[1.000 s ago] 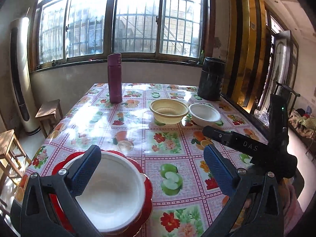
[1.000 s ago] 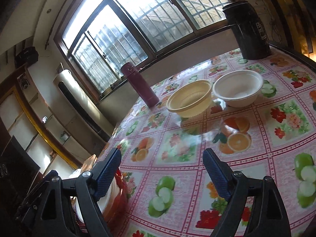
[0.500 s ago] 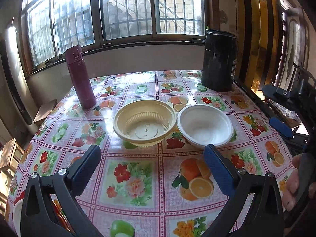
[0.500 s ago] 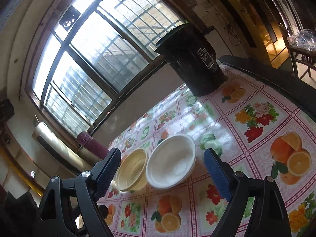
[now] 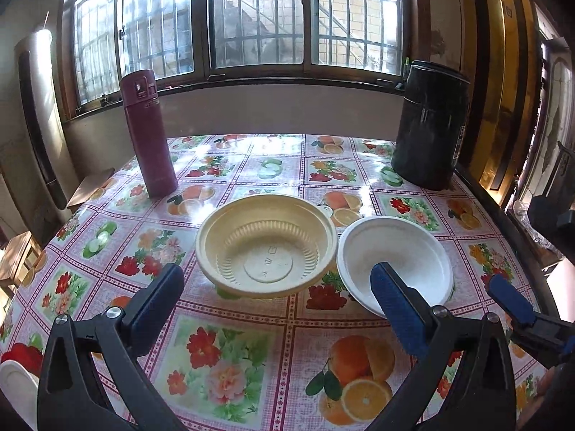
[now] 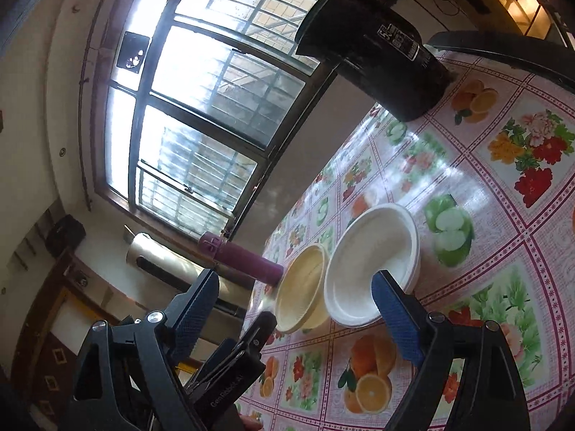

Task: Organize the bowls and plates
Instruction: 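Move both open grippers toward the cream plastic bowl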

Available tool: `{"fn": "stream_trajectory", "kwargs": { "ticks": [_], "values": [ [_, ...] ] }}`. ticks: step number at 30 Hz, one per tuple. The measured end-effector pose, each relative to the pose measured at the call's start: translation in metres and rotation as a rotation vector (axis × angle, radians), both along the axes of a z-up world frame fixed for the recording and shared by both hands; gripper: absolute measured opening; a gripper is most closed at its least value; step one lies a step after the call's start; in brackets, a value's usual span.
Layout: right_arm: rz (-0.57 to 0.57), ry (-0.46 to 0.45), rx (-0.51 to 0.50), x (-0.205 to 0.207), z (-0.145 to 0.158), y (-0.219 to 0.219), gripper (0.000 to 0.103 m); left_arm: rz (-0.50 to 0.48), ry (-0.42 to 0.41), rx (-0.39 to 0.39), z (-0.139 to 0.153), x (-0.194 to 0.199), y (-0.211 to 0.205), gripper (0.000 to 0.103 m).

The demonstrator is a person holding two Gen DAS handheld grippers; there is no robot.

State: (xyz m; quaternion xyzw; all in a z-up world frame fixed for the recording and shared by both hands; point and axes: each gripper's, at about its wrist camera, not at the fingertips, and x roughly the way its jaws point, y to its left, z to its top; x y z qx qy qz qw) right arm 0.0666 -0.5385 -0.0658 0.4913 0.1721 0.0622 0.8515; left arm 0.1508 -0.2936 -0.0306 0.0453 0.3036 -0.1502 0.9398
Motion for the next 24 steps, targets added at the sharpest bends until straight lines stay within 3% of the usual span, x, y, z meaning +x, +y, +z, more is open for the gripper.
{"fn": "stream_trajectory", "kwargs": {
  "ticks": [8,15,24],
  "values": [
    [0.058,0.028,-0.028,0.013,-0.01,0.02,0.089,0.028,0.014,-0.028,-0.009,0.014,0.013,0.103],
    [0.184,0.041,-0.02,0.035,-0.021,0.045,0.089,0.041,0.051,-0.056,-0.018,0.023,0.023,0.103],
    [0.212,0.063,-0.05,0.046,-0.032,0.059,0.089,0.028,0.075,-0.078,-0.02,0.026,0.029,0.103]
  ]
}}
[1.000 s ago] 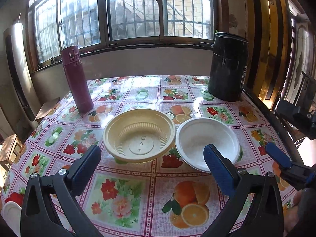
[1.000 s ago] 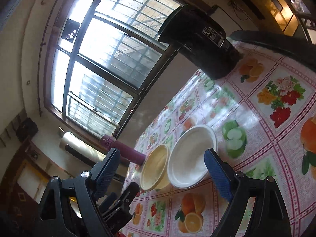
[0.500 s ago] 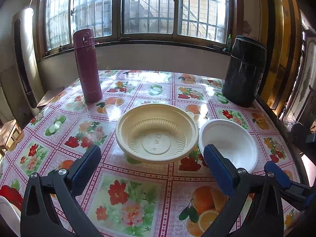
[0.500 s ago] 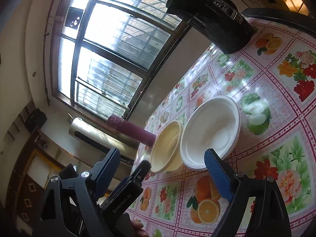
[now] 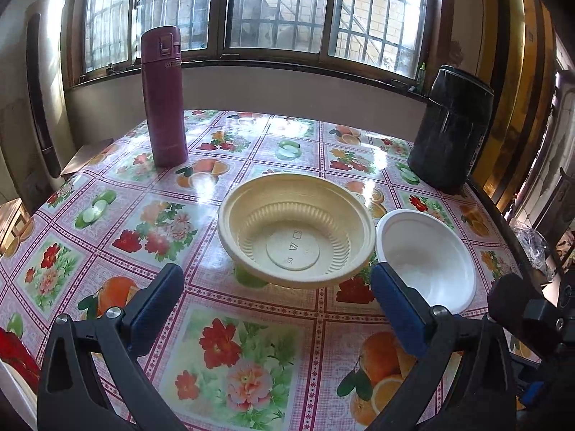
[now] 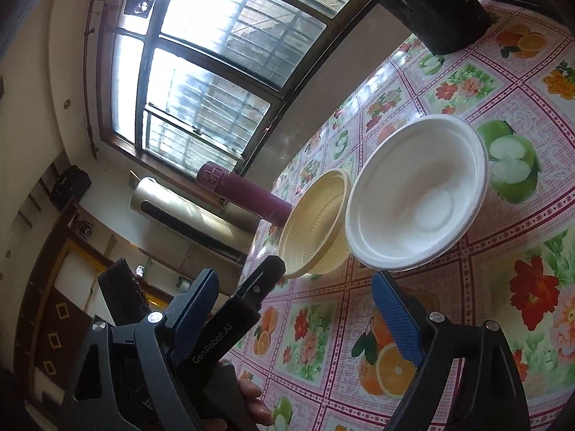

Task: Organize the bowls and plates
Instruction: 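Move both open grippers toward the cream plastic bowl, then bring both open grippers to the rim of the cream plastic bowl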

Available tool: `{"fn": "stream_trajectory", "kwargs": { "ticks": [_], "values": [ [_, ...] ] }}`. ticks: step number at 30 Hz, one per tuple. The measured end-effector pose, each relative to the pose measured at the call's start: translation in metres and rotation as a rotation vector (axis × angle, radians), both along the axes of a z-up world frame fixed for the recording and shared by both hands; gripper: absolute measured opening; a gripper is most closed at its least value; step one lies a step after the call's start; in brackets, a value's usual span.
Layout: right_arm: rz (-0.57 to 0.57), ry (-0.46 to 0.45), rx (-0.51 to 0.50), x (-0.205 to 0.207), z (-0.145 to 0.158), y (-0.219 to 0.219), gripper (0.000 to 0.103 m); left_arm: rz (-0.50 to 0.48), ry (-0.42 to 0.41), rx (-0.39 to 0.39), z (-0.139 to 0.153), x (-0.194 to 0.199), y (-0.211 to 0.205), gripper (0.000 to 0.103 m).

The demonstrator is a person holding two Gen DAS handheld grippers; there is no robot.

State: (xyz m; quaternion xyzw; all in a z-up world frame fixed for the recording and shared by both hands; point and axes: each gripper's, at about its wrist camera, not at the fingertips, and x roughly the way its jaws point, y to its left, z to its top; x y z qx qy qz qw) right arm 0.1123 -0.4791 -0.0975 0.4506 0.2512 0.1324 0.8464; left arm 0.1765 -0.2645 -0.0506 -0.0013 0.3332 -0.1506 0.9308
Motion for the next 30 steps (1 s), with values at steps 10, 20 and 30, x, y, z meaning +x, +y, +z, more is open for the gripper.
{"fn": "stream_trajectory", "kwargs": {
  "ticks": [10,20,30],
  "values": [
    [0.001,0.005,-0.064,-0.003,0.002,0.007,0.089,-0.028,0.011,0.044,-0.01,0.012,0.01,0.103],
    [0.015,0.015,-0.124,-0.001,0.002,0.016,0.089,0.01,0.042,0.029,-0.016,0.029,0.029,0.103],
    [0.016,0.022,-0.153,0.0,0.002,0.019,0.089,0.005,0.045,0.019,-0.017,0.029,0.03,0.103]
  ]
}}
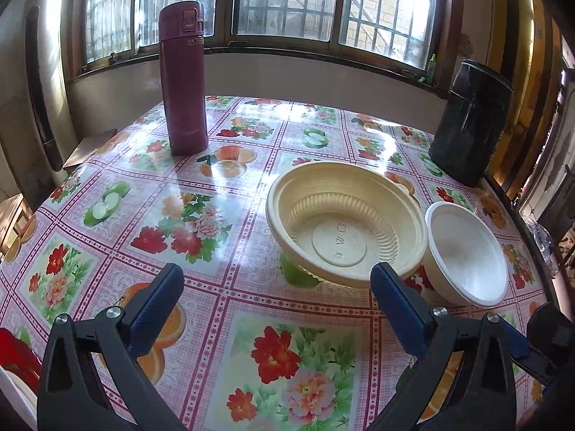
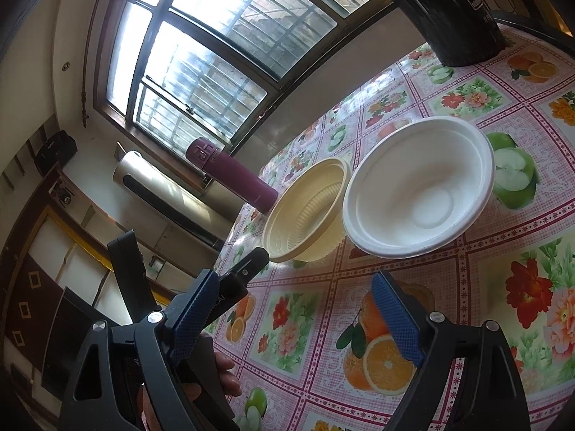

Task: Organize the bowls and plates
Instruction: 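Bring both open grippers to the rim of the cream plastic bowl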

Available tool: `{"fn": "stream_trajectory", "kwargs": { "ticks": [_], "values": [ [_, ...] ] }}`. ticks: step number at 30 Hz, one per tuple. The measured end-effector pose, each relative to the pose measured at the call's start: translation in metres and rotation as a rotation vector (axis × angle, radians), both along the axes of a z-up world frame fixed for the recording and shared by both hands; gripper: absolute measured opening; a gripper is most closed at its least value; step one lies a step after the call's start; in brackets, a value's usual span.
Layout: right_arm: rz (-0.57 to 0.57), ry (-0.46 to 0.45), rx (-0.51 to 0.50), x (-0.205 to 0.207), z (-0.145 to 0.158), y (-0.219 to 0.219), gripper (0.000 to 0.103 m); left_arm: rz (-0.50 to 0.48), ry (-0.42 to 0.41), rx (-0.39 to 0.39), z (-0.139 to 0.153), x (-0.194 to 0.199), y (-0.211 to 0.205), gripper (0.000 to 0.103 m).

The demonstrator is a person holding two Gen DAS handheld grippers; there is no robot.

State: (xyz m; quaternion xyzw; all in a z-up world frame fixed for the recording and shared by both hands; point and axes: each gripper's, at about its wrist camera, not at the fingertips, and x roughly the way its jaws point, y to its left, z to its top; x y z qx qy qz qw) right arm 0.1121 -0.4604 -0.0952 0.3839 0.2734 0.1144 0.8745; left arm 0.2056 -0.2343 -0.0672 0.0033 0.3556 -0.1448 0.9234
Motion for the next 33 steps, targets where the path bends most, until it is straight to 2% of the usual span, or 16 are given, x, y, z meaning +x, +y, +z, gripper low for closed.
{"fn": "stream_trajectory", "kwargs": {
  "ticks": [33],
  "values": [
    [-0.002,0.011,-0.002,0.0016,-0.0008,0.001,0.089,0.003,0.006,0.0,-0.0025,-0.0011,-0.0023,0.103]
  ]
}}
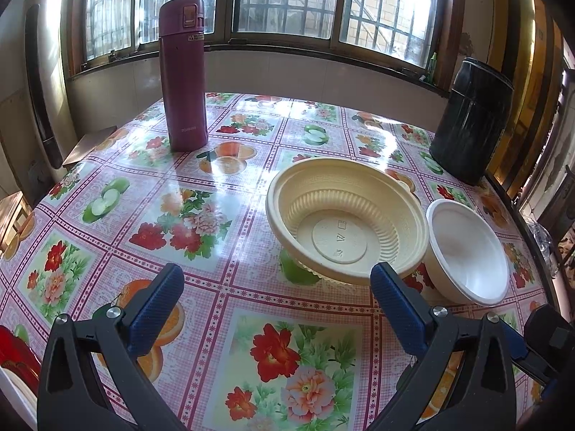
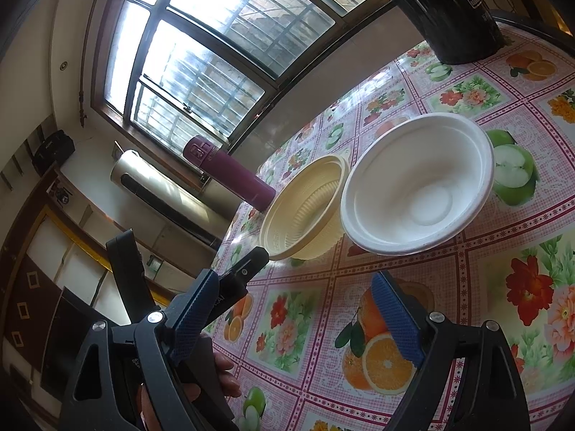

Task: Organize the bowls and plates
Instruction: 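Bring both open grippers to the rim of the cream plastic bowl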

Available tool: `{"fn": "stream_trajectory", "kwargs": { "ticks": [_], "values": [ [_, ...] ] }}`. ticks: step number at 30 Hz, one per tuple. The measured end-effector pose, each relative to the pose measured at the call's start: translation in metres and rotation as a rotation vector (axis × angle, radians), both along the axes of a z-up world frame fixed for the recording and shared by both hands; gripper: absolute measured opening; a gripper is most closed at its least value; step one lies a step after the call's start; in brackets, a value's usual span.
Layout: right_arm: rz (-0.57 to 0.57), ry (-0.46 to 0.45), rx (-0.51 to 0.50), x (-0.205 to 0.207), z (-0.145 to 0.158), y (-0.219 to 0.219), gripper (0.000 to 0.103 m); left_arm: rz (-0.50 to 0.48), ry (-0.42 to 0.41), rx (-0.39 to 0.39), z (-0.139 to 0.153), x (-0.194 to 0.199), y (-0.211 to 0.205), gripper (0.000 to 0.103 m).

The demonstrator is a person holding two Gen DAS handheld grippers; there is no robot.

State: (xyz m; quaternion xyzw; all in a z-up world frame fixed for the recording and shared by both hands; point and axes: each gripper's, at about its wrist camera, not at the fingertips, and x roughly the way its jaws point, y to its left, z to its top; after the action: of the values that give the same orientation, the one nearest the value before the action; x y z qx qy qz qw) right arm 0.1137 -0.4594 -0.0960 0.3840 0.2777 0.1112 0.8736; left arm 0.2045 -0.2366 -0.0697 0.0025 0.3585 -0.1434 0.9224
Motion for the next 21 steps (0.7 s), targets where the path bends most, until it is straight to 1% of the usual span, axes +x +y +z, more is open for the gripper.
{"fn": "stream_trajectory", "kwargs": {
  "ticks": [6,11,18,21],
  "values": [
    [-0.007,0.005,-0.003,0.001,-0.001,0.0,0.089,0.001,0.008,-0.002,-0.001,0.001,0.001,0.103],
    [-0.052,0.031,-0.019,0.002,0.003,0.002,0.089,0.015,0.03,-0.013,-0.004,0.006,0.006,0.103],
    [-0.125,0.048,0.023,0.015,0.002,0.009,0.089,0.05,0.074,-0.03,-0.009,0.014,0.015,0.103],
    [-0.146,0.063,0.066,0.027,-0.003,0.012,0.089,0.066,0.088,-0.044,-0.01,0.018,0.019,0.103]
  ]
}}
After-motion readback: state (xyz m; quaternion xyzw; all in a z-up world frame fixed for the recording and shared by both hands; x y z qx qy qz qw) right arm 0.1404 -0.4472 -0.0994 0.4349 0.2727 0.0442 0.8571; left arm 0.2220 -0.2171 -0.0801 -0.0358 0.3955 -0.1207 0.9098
